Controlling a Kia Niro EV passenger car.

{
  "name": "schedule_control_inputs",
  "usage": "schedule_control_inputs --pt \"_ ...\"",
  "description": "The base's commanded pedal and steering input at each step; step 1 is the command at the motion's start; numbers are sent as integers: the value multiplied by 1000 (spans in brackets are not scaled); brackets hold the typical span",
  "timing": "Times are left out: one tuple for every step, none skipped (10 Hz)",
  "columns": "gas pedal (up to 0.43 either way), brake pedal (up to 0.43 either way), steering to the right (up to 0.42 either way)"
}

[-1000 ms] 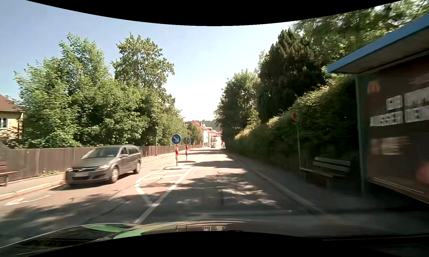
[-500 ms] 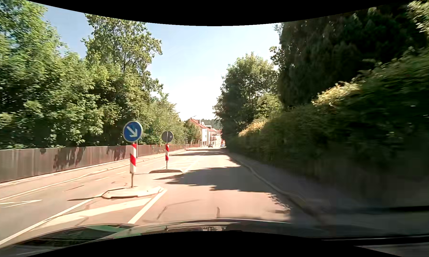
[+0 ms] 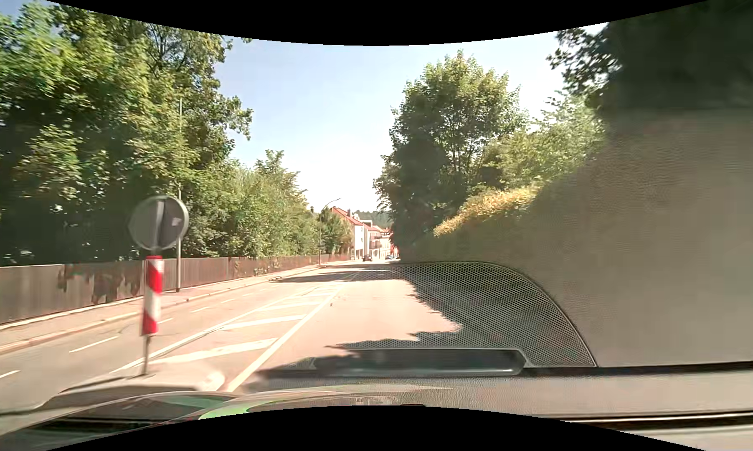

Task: Follow the waypoints while adhering to traffic rules and regulations

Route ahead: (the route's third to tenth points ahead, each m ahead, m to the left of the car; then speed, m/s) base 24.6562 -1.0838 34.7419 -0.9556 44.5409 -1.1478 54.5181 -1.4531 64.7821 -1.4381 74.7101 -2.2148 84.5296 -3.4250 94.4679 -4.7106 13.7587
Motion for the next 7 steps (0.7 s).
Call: schedule_control_inputs --pt "0 0 -5" --pt "0 0 -5" --pt "0 0 -5" --pt "0 0 -4" --pt "0 0 -5" --pt "0 0 -4" --pt "0 43 -5"
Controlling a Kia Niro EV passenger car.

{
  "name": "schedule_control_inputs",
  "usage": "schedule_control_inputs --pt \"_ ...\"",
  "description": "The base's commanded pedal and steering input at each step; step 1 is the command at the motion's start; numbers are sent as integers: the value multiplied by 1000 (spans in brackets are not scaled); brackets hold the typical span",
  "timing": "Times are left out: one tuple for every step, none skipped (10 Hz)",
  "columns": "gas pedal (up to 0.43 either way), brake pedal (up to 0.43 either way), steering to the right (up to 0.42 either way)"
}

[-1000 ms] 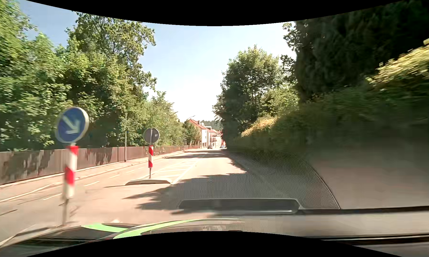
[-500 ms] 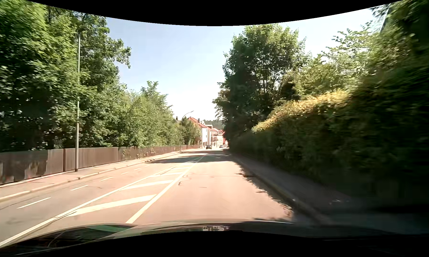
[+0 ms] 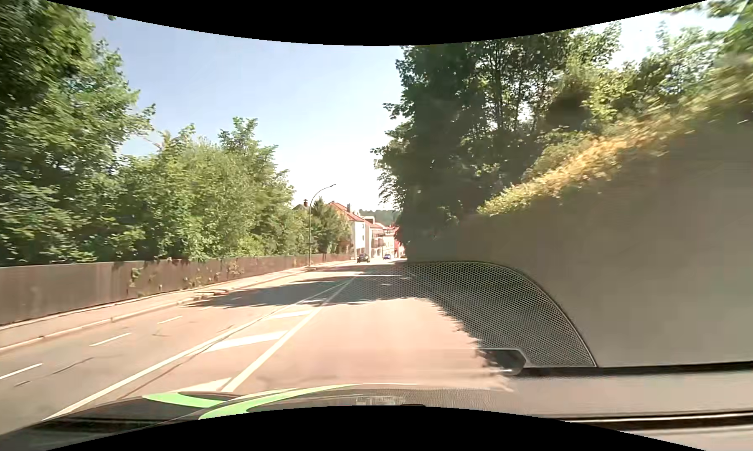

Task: Follow the waypoints while adhering to traffic rules and regulations

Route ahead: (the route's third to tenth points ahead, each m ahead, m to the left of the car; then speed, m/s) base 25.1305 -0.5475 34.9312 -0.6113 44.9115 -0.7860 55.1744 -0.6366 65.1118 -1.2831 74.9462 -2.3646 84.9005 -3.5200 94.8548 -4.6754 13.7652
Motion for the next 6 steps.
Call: schedule_control_inputs --pt "0 43 -4" --pt "0 79 -4" --pt "0 116 -4" --pt "0 122 -4" --pt "0 128 -3" --pt "0 134 -3"
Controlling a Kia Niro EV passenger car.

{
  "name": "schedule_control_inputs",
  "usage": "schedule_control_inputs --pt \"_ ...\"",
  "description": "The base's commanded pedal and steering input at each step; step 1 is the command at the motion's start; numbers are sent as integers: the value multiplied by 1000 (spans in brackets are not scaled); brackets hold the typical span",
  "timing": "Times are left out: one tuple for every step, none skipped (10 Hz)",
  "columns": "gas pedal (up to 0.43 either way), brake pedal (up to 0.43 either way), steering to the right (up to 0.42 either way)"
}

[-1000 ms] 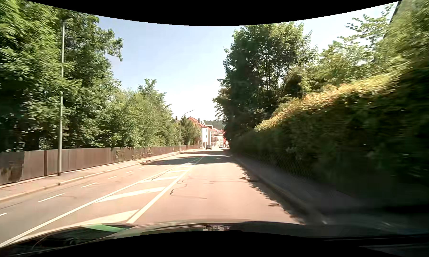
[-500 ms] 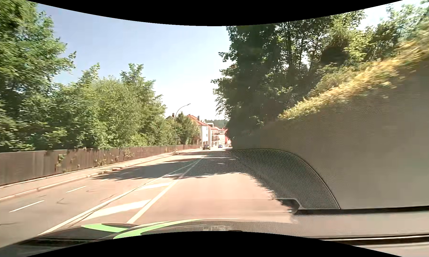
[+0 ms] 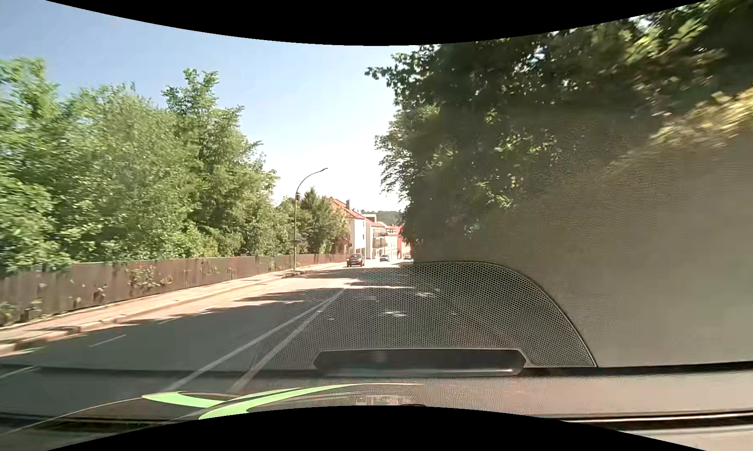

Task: Follow the waypoints while adhering to traffic rules and regulations

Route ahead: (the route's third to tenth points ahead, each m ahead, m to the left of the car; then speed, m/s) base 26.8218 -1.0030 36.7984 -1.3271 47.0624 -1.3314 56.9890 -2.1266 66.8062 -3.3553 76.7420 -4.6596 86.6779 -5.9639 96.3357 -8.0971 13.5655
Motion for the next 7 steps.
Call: schedule_control_inputs --pt "0 134 -3" --pt "0 134 -2" --pt "0 134 0" --pt "0 134 0" --pt "0 134 0" --pt "0 134 0" --pt "0 134 0"
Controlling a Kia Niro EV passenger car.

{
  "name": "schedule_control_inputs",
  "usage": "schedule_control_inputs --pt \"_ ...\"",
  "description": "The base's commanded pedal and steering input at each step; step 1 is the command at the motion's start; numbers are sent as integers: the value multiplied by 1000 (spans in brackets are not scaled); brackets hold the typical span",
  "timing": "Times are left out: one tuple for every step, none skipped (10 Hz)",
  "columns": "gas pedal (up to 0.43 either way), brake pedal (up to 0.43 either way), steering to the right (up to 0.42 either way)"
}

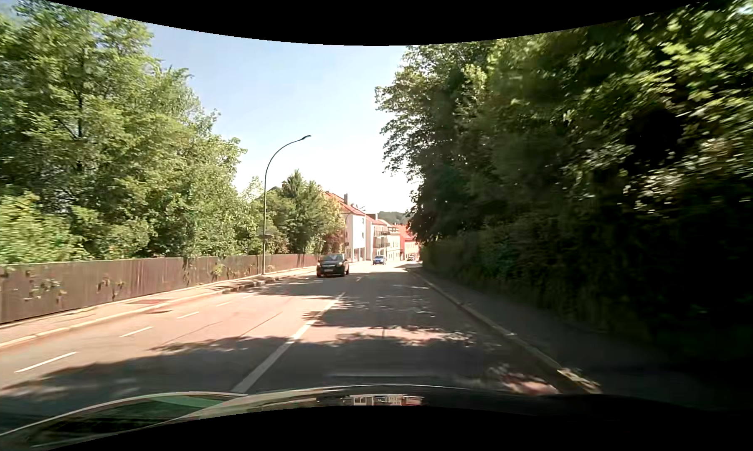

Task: Follow the waypoints while adhering to traffic rules and regulations

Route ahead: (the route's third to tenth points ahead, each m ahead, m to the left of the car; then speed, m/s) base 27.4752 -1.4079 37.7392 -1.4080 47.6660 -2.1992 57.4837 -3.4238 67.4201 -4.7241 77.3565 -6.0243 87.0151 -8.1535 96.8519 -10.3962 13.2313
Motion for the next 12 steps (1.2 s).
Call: schedule_control_inputs --pt "0 134 1" --pt "0 134 1" --pt "0 134 0" --pt "0 140 0" --pt "0 146 1" --pt "0 146 1" --pt "0 140 3" --pt "0 140 3" --pt "0 110 4" --pt "0 91 6" --pt "0 49 8" --pt "0 0 8"
